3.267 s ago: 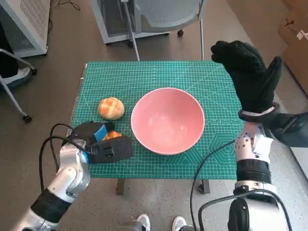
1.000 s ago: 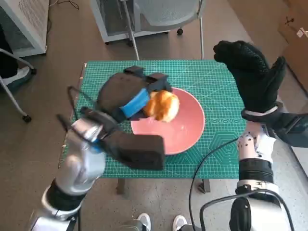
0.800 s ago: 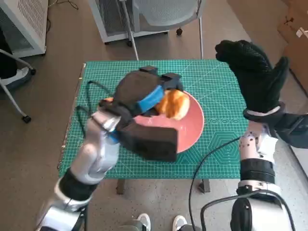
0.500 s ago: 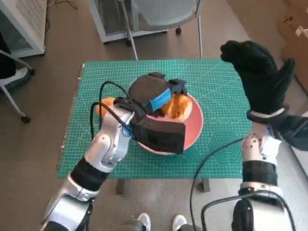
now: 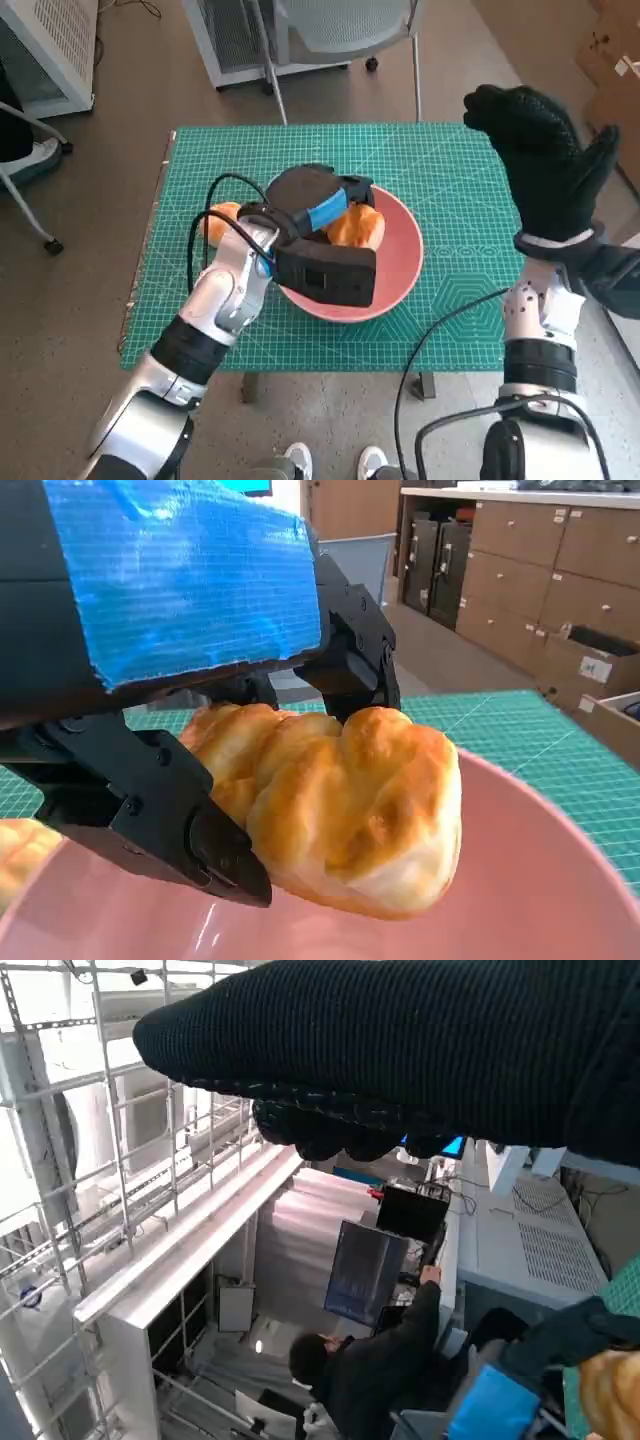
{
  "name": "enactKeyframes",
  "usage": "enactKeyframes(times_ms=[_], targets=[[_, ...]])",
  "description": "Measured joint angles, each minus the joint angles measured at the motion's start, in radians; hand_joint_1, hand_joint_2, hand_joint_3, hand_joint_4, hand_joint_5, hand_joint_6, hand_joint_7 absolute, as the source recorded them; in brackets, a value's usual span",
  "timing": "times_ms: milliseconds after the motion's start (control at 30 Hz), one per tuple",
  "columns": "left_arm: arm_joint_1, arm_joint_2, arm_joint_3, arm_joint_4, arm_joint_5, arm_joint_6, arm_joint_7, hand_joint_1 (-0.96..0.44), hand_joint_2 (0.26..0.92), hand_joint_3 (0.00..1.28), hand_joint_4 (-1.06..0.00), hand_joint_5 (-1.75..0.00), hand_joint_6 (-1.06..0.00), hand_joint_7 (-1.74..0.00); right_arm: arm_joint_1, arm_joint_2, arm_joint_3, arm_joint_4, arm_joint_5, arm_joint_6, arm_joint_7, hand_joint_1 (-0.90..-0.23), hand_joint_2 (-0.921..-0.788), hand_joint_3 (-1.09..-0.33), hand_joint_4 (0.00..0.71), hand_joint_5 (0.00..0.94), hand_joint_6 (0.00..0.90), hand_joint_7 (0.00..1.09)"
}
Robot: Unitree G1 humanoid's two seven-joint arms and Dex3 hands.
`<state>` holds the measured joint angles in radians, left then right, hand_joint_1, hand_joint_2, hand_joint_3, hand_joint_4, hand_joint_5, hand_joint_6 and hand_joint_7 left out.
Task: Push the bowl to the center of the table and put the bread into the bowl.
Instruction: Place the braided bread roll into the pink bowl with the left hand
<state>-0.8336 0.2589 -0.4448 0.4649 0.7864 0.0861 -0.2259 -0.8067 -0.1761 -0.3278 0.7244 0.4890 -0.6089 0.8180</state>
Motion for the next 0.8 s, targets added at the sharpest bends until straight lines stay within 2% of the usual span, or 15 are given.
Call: enactKeyframes(times_ms=[100,133,167,200,233,267,300,333,400,467,633,800], targets=[[0.0,0.0,0.0,0.009,-0.003,-0.001,0.006,0.0,0.921,0.12,-0.67,-1.26,-0.53,-1.17,0.0,0.0,0.002,0.0,0.0,0.0,0.0,-0.631,-0.921,-0.78,0.3,0.0,0.399,0.0],[0.0,-0.001,0.002,0.012,-0.009,-0.001,0.006,-0.12,0.921,0.19,-0.56,-1.02,-0.49,-1.29,0.0,0.0,0.002,0.0,0.0,0.0,0.0,-0.634,-0.921,-0.779,0.3,0.0,0.399,0.0],[0.0,-0.001,0.006,0.013,-0.018,-0.001,0.006,-0.17,0.921,0.22,-0.54,-0.9,-0.47,-1.34,0.0,0.0,0.003,0.0,0.0,0.0,0.0,-0.635,-0.921,-0.778,0.3,0.0,0.399,0.0],[0.001,-0.002,0.009,0.013,-0.025,-0.001,0.006,-0.15,0.889,0.23,-0.48,-0.67,-0.41,-1.24,0.0,0.0,0.003,0.0,0.0,0.0,0.0,-0.637,-0.921,-0.778,0.3,0.0,0.399,0.0],[0.001,-0.002,0.012,0.013,-0.035,-0.002,0.006,-0.09,0.854,0.21,-0.43,-0.45,-0.4,-0.93,0.0,0.0,0.004,0.001,0.0,0.0,0.0,-0.639,-0.921,-0.777,0.3,0.0,0.399,0.0],[0.001,-0.002,0.015,0.013,-0.044,-0.004,0.006,-0.11,0.822,0.15,-0.35,-0.29,-0.39,-0.65,0.0,0.0,0.005,0.001,0.0,0.0,0.0,-0.641,-0.921,-0.775,0.3,0.0,0.399,0.0],[0.001,0.0,0.015,0.013,-0.045,-0.009,0.01,-0.13,0.806,0.1,-0.31,-0.19,-0.39,-0.45,0.0,0.0,0.005,0.002,0.0,0.001,0.0,-0.642,-0.921,-0.774,0.3,0.0,0.4,0.0],[0.001,0.002,0.015,0.013,-0.045,-0.017,0.014,-0.13,0.801,0.09,-0.29,-0.15,-0.39,-0.37,0.0,0.0,0.006,0.004,0.0,0.001,0.0,-0.643,-0.921,-0.773,0.3,0.0,0.4,0.0],[0.001,0.008,0.012,0.013,-0.044,-0.035,0.025,-0.26,0.777,0.04,-0.19,-0.06,-0.35,-0.18,-0.001,0.0,0.007,0.008,0.0,0.001,0.0,-0.646,-0.921,-0.771,0.3,0.0,0.401,0.0],[0.001,0.018,0.005,0.014,-0.038,-0.057,0.04,-0.35,0.77,0.02,-0.14,-0.03,-0.32,-0.1,-0.001,0.0,0.008,0.013,0.001,0.001,0.001,-0.647,-0.921,-0.769,0.301,0.0,0.401,0.0],[0.001,0.052,-0.016,0.027,-0.012,-0.113,0.067,-0.53,0.78,0.01,-0.04,-0.01,-0.26,-0.02,-0.002,0.0,0.009,0.024,0.003,0.003,0.008,-0.65,-0.921,-0.765,0.301,0.001,0.402,0.0],[0.001,0.082,-0.024,0.048,0.0,-0.164,0.096,-0.61,0.799,0.02,-0.01,0.0,-0.24,0.0,-0.003,0.0,0.009,0.028,0.013,0.004,0.013,-0.651,-0.921,-0.764,0.301,0.001,0.403,0.0]])
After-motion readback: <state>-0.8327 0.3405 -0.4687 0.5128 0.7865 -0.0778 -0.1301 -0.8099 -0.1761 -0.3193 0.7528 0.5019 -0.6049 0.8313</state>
